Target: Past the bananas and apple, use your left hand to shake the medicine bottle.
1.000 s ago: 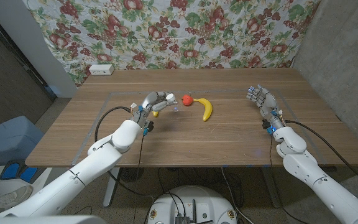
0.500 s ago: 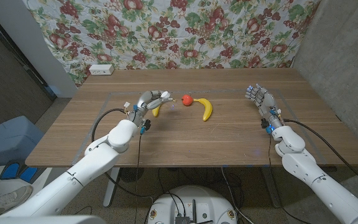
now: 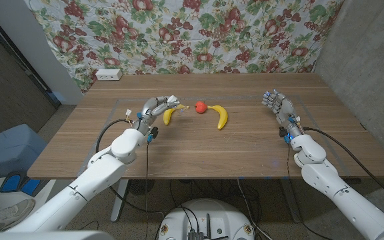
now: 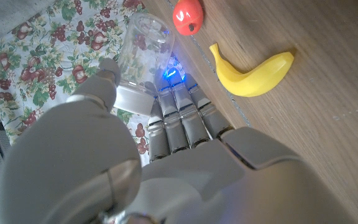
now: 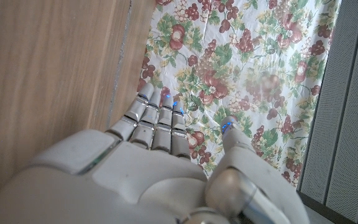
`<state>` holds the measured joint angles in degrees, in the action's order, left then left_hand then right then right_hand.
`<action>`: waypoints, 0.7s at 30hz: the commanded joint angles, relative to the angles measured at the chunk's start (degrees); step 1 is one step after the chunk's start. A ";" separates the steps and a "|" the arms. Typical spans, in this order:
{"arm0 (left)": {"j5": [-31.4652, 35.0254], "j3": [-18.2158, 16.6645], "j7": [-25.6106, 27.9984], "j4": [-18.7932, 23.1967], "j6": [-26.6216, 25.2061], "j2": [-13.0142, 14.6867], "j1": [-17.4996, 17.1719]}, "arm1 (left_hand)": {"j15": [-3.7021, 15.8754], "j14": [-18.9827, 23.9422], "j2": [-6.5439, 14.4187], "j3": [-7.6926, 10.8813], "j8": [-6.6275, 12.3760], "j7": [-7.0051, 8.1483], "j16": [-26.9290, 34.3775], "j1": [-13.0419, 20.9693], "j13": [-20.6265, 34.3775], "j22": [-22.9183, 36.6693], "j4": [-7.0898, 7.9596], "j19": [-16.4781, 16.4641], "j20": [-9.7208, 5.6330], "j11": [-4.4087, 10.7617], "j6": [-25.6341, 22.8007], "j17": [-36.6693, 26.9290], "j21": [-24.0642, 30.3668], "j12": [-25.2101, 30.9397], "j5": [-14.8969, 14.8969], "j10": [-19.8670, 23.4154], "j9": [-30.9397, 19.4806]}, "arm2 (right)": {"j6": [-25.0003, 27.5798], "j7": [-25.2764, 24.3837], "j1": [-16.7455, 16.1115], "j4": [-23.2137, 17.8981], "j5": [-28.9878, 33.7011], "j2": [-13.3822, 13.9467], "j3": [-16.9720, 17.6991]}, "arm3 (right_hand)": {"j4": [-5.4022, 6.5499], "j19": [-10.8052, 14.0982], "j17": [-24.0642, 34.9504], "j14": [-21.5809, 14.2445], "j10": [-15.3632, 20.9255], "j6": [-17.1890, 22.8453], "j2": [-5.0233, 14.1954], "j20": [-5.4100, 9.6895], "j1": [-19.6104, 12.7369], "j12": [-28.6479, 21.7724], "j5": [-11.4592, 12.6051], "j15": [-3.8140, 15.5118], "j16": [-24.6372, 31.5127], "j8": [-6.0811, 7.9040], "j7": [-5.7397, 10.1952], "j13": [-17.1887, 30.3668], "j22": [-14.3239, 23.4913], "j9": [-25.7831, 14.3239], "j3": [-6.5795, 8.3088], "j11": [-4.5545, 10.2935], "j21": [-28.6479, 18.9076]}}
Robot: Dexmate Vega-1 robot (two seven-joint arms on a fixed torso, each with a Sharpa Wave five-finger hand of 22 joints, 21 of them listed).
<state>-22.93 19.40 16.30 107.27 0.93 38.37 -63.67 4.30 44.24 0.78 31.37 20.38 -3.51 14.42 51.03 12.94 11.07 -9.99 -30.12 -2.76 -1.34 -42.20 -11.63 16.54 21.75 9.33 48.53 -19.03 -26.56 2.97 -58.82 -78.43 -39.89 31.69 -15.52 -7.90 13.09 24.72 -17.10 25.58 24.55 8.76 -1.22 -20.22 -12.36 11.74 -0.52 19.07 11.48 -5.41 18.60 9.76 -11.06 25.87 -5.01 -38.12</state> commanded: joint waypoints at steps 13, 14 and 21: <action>-7.51 -3.89 0.31 -0.54 3.54 -0.57 -2.29 | 9.31 1.28 9.39 -0.49 5.58 1.05 0.35 10.46 6.63 0.28 -0.13 -0.71 -0.18 10.73 -5.65 -0.18 0.45 3.56 0.44 12.76 -1.62 | 0.31 -0.82 -0.13 -1.07 0.90 0.01 -0.60 | -0.16 0.65 0.01 -0.32 0.24 0.44 0.47 0.13 -0.24 -0.55 0.29 0.05 0.30 0.26 0.02 0.13 0.11 -0.31 0.06 0.12 0.49; -7.62 -4.05 0.39 -0.56 3.66 -0.55 -2.34 | 9.34 1.38 9.45 -0.49 5.54 1.10 0.38 10.50 6.65 0.28 -0.10 -0.70 -0.18 10.75 -5.62 -0.20 0.46 3.56 0.45 12.72 -1.61 | 0.34 -0.77 -0.05 -1.02 0.92 -0.01 -0.65 | -0.16 0.66 0.01 -0.32 0.27 0.43 0.48 0.12 -0.24 -0.56 0.29 0.07 0.30 0.25 0.00 0.12 0.11 -0.31 0.06 0.09 0.51; -9.85 -5.11 0.08 -1.13 4.54 -1.09 -2.39 | 9.33 1.48 9.37 -0.65 5.43 1.06 0.32 10.72 6.84 0.29 -0.12 -0.69 -0.28 10.69 -5.81 -0.17 0.52 3.64 0.45 12.75 -1.54 | 0.54 -0.79 0.52 -0.67 1.02 -0.25 -0.91 | -0.16 0.72 0.01 -0.27 0.21 0.41 0.47 0.13 -0.24 -0.55 0.29 0.08 0.29 0.24 0.00 0.11 0.12 -0.31 0.05 0.06 0.69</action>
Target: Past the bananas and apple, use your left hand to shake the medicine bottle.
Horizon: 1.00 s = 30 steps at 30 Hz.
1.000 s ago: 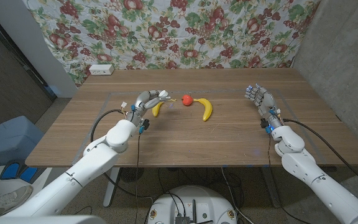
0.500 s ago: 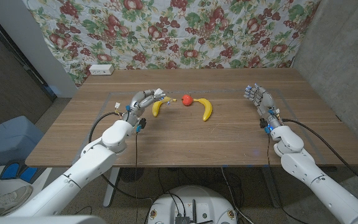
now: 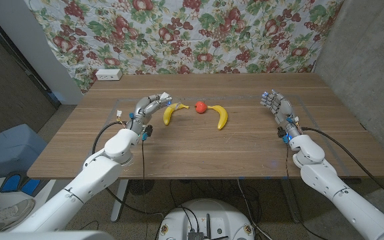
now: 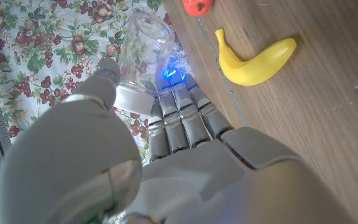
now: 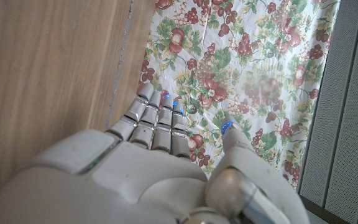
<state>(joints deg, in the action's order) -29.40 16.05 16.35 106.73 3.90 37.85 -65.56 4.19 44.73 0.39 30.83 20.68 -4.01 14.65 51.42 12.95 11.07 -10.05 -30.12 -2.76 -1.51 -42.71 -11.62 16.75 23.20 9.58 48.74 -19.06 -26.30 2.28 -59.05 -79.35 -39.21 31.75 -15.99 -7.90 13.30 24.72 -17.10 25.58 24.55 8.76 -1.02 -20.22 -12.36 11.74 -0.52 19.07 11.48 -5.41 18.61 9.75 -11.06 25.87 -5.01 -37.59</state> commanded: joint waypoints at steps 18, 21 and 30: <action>-5.21 -3.91 3.70 -1.90 3.81 -3.22 -1.04 | 9.36 1.23 9.77 -0.45 4.72 1.54 -0.08 10.74 7.26 0.31 0.06 -0.75 -0.47 10.90 -5.44 -0.13 0.52 2.33 0.20 12.55 -1.37 | 0.77 0.02 2.16 1.57 0.50 -0.61 -0.81 | -0.16 0.71 0.00 -0.29 0.23 0.46 0.49 -0.08 -0.26 -0.60 0.29 0.13 0.34 0.26 0.04 0.04 0.13 -0.31 0.06 0.18 0.61; -5.38 -4.27 4.36 -2.00 4.12 -3.62 -1.22 | 9.38 1.33 9.78 -0.52 4.66 1.52 -0.07 10.81 7.28 0.31 0.08 -0.76 -0.50 10.86 -5.49 -0.14 0.55 2.30 0.20 12.53 -1.34 | 0.88 -0.10 2.25 1.66 0.35 -0.72 -0.75 | -0.17 0.73 -0.01 -0.20 0.21 0.44 0.49 -0.08 -0.27 -0.59 0.29 0.00 0.31 0.26 0.00 0.02 0.14 -0.31 0.06 0.04 0.68; -5.31 -4.10 4.46 -2.39 4.05 -3.82 -0.82 | 9.46 1.46 9.76 -0.72 4.51 1.59 -0.19 11.11 7.39 0.31 0.07 -0.74 -0.68 10.87 -5.75 -0.12 0.66 2.31 0.21 12.67 -1.28 | 0.82 0.26 2.92 2.43 0.41 -0.75 -0.83 | -0.18 0.80 0.00 -0.24 0.34 0.47 0.49 -0.07 -0.29 -0.67 0.30 0.11 0.34 0.27 0.01 0.01 0.14 -0.31 0.06 0.12 0.88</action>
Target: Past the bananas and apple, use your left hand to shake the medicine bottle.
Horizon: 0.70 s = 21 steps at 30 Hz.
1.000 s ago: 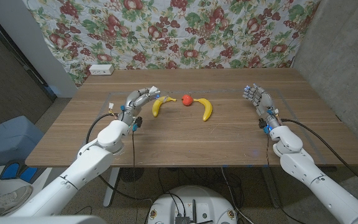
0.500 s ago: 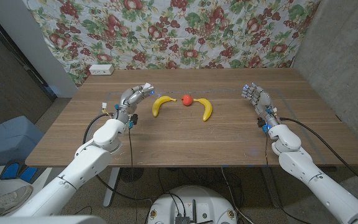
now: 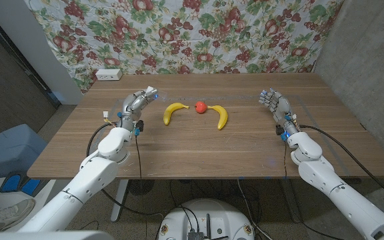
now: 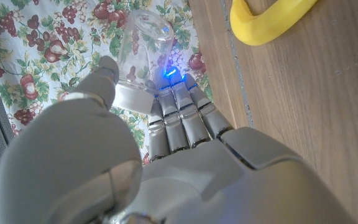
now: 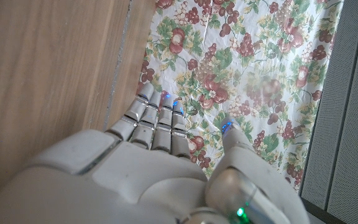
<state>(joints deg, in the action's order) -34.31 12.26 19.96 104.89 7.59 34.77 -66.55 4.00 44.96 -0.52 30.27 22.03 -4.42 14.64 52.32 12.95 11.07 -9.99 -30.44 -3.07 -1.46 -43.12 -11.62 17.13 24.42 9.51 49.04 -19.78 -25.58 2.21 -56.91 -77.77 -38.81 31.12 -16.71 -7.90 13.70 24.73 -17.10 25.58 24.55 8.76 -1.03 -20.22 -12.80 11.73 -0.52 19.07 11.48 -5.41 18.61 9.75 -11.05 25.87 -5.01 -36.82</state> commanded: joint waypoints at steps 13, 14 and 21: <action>-1.37 1.36 -1.57 -1.08 -1.87 -0.01 2.16 | 9.64 1.38 10.67 -0.39 3.02 1.99 -0.34 10.47 7.49 0.31 0.06 -0.33 -0.34 10.80 -5.43 -0.10 0.39 1.06 0.29 12.50 -0.68 | 0.14 0.69 0.96 1.35 -0.35 -0.02 0.06 | -0.18 0.53 -0.03 -0.27 0.35 0.42 0.49 -0.07 -0.31 -0.25 0.31 0.07 0.37 0.24 -0.03 -0.04 0.15 -0.31 0.06 0.07 0.45; -1.62 1.56 -2.12 -1.13 -2.29 0.26 2.41 | 9.66 1.41 10.64 -0.43 3.01 2.00 -0.33 10.49 7.47 0.30 0.05 -0.33 -0.35 10.77 -5.47 -0.12 0.40 1.05 0.28 12.55 -0.67 | 0.15 0.69 0.97 1.39 -0.40 -0.03 0.10 | -0.18 0.52 -0.02 -0.29 0.28 0.42 0.50 -0.08 -0.30 -0.23 0.31 0.08 0.38 0.24 -0.02 -0.03 0.15 -0.31 0.06 0.19 0.49; -3.26 3.46 -7.40 -1.75 -4.90 2.53 4.45 | 9.53 1.33 10.64 -0.56 2.87 1.98 -0.53 10.54 7.51 0.30 0.14 -0.19 -0.31 10.80 -5.55 -0.05 0.42 0.97 0.29 12.53 -0.63 | 0.05 0.89 1.05 1.71 -0.48 -0.03 0.13 | -0.17 0.62 -0.04 -0.31 0.17 0.42 0.49 -0.07 -0.30 -0.21 0.30 0.07 0.39 0.24 -0.04 -0.03 0.16 -0.31 0.05 0.18 0.66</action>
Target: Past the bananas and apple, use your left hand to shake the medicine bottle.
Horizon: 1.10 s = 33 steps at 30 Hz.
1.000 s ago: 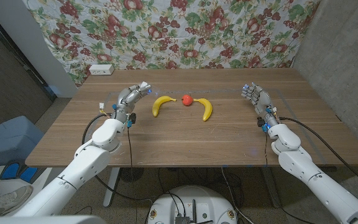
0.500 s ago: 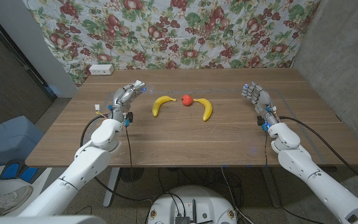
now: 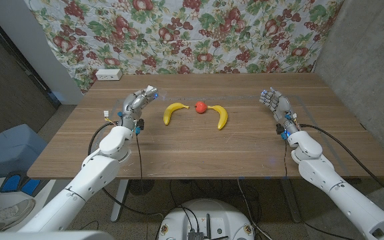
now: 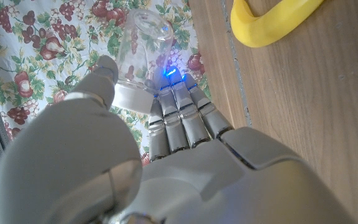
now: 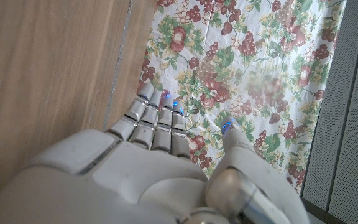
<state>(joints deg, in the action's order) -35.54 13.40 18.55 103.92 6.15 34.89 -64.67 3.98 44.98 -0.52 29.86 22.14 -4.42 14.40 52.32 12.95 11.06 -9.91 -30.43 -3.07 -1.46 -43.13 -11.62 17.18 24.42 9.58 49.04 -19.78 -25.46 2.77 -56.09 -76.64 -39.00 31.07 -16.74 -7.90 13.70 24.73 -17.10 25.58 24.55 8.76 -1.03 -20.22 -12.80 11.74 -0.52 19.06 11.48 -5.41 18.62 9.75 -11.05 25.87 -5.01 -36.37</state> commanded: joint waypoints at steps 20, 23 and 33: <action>-5.20 7.21 -14.38 -2.83 -8.81 5.13 6.45 | 9.56 0.97 10.66 -0.45 2.53 1.82 -0.75 10.67 7.58 0.28 0.16 0.17 -0.14 10.57 -5.68 0.03 0.42 0.79 0.27 12.63 -0.76 | -0.32 0.17 -0.29 0.41 -0.40 -0.04 0.28 | -0.16 0.78 -0.06 -0.27 0.23 0.41 0.49 -0.05 -0.29 -0.26 0.30 0.19 0.39 0.24 -0.04 -0.07 0.17 -0.31 0.04 0.17 0.62; -5.18 7.23 -14.16 -2.82 -8.51 5.11 6.35 | 9.52 0.96 10.70 -0.48 2.48 1.89 -0.78 10.66 7.63 0.28 0.20 0.19 -0.12 10.55 -5.63 0.03 0.43 0.77 0.27 12.57 -0.79 | -0.34 0.19 -0.32 0.36 -0.36 -0.01 0.27 | -0.15 0.80 -0.06 -0.29 0.20 0.42 0.50 -0.06 -0.29 -0.25 0.30 0.21 0.40 0.25 -0.05 -0.08 0.17 -0.31 0.04 0.16 0.67; -4.64 6.18 -12.24 -2.23 -6.31 5.03 5.19 | 9.56 0.96 10.75 -0.61 2.40 1.79 -0.87 10.77 7.69 0.27 0.22 0.18 -0.13 10.66 -5.73 0.00 0.53 0.69 0.28 12.59 -0.89 | -0.42 -0.03 -0.53 -0.04 -0.22 0.02 0.28 | -0.14 0.89 -0.08 -0.26 0.17 0.42 0.50 -0.05 -0.28 -0.26 0.30 0.10 0.39 0.25 0.00 -0.09 0.18 -0.31 0.03 0.27 0.89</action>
<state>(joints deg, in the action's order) -40.33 19.97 5.29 101.40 -1.66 39.84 -58.82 4.19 45.14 -0.78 29.33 22.66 -4.75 13.75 52.58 12.95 11.06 -9.85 -30.21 -2.86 -1.65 -43.45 -11.46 17.39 25.07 9.51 49.26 -19.78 -25.73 2.96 -56.36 -76.26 -39.43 30.99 -16.48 -7.90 14.12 24.73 -17.10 25.58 24.55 8.76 -1.44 -20.22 -12.80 11.73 -0.52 19.06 11.48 -5.41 18.32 9.75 -11.05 25.87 -5.01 -35.49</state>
